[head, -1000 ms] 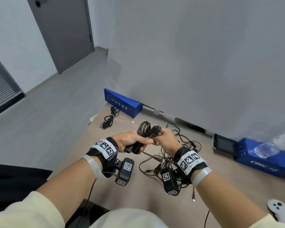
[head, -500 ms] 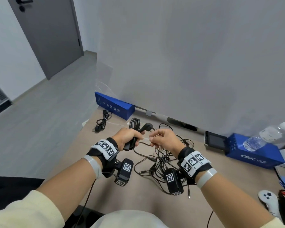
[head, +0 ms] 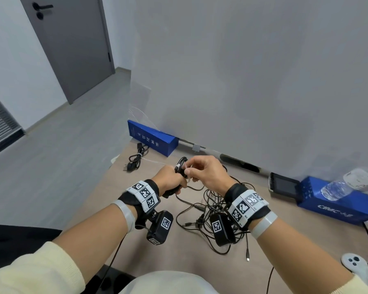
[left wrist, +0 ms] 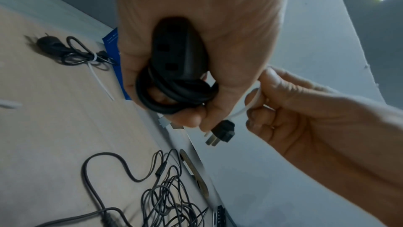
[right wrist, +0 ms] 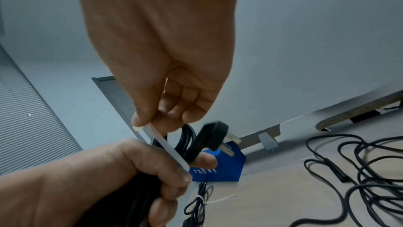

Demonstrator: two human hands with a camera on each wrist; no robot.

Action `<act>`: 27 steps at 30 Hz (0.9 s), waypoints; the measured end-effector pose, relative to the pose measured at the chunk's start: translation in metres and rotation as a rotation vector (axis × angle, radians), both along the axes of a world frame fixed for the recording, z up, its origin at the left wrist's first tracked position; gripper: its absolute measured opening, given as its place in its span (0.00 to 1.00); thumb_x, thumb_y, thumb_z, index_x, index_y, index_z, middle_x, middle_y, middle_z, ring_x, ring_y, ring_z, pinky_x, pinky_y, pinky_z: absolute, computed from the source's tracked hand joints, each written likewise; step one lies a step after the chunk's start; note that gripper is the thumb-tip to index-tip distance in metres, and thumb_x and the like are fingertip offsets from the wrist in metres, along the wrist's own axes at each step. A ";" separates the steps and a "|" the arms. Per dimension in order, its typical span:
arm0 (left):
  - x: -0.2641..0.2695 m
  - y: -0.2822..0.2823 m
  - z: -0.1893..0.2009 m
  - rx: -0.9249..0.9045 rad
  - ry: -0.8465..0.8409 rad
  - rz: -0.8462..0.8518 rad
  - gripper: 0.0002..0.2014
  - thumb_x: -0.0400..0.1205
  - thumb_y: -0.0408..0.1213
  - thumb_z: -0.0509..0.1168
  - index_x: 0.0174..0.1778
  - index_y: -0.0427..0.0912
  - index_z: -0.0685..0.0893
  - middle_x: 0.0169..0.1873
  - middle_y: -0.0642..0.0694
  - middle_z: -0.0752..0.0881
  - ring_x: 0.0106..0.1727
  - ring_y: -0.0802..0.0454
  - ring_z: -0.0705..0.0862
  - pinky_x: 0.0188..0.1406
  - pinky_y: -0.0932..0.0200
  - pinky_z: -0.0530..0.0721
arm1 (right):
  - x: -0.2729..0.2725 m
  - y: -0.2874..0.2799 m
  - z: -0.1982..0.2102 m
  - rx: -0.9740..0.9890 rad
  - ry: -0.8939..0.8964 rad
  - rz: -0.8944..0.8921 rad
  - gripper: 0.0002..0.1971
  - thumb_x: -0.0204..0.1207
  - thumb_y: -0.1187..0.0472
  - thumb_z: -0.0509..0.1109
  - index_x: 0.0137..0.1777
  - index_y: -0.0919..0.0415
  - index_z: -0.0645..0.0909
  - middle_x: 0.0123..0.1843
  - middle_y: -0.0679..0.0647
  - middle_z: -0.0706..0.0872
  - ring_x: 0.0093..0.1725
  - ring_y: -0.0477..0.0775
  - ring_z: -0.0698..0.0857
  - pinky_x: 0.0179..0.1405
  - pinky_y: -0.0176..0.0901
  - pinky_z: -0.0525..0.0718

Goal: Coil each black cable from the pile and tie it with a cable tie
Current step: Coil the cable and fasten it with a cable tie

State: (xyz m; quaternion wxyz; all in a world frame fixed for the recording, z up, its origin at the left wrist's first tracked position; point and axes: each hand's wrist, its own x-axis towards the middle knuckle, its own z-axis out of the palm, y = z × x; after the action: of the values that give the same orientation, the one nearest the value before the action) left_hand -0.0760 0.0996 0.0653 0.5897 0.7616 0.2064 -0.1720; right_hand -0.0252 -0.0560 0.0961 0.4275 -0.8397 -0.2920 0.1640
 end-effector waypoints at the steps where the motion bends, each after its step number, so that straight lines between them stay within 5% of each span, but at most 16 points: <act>1: 0.000 -0.001 0.000 0.016 0.010 -0.016 0.06 0.73 0.25 0.71 0.45 0.36 0.85 0.30 0.41 0.83 0.26 0.47 0.83 0.31 0.56 0.81 | 0.000 0.002 0.001 0.004 -0.004 -0.004 0.06 0.78 0.61 0.76 0.53 0.50 0.88 0.35 0.52 0.89 0.33 0.47 0.86 0.43 0.51 0.90; 4: -0.001 -0.002 0.000 0.057 0.018 -0.051 0.10 0.72 0.27 0.71 0.49 0.33 0.86 0.31 0.41 0.84 0.29 0.46 0.84 0.37 0.48 0.82 | 0.001 0.005 0.003 -0.013 0.010 0.040 0.16 0.77 0.62 0.78 0.62 0.48 0.87 0.33 0.52 0.87 0.31 0.43 0.83 0.42 0.45 0.87; 10: -0.002 0.000 0.002 0.114 0.009 -0.117 0.05 0.70 0.27 0.71 0.39 0.39 0.84 0.31 0.41 0.84 0.29 0.46 0.84 0.38 0.47 0.83 | 0.005 0.006 0.000 -0.090 0.038 0.094 0.14 0.76 0.60 0.78 0.60 0.46 0.89 0.36 0.55 0.89 0.34 0.47 0.83 0.47 0.60 0.89; 16: -0.001 0.004 0.000 0.138 0.025 -0.155 0.05 0.69 0.29 0.72 0.39 0.39 0.84 0.31 0.40 0.84 0.28 0.45 0.84 0.38 0.47 0.83 | 0.004 0.007 -0.001 -0.085 0.073 0.089 0.14 0.76 0.61 0.79 0.60 0.47 0.89 0.36 0.57 0.89 0.35 0.47 0.83 0.49 0.62 0.88; 22: -0.001 0.004 -0.002 0.154 0.039 -0.172 0.05 0.72 0.28 0.73 0.40 0.38 0.84 0.33 0.40 0.85 0.28 0.46 0.84 0.35 0.52 0.82 | 0.003 0.006 -0.002 -0.074 0.098 0.090 0.13 0.77 0.62 0.78 0.59 0.48 0.90 0.33 0.51 0.88 0.33 0.48 0.84 0.43 0.58 0.89; 27: 0.000 0.002 -0.001 0.156 0.038 -0.194 0.06 0.74 0.25 0.72 0.44 0.37 0.84 0.33 0.40 0.84 0.26 0.49 0.83 0.27 0.59 0.82 | 0.004 0.006 -0.002 -0.084 0.103 0.073 0.10 0.79 0.62 0.76 0.58 0.50 0.90 0.32 0.46 0.86 0.32 0.40 0.83 0.40 0.45 0.88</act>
State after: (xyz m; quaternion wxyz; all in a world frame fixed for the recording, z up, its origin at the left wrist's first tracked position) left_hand -0.0764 0.1017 0.0643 0.5053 0.8182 0.1557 -0.2258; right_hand -0.0212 -0.0499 0.0937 0.4001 -0.8362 -0.2928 0.2346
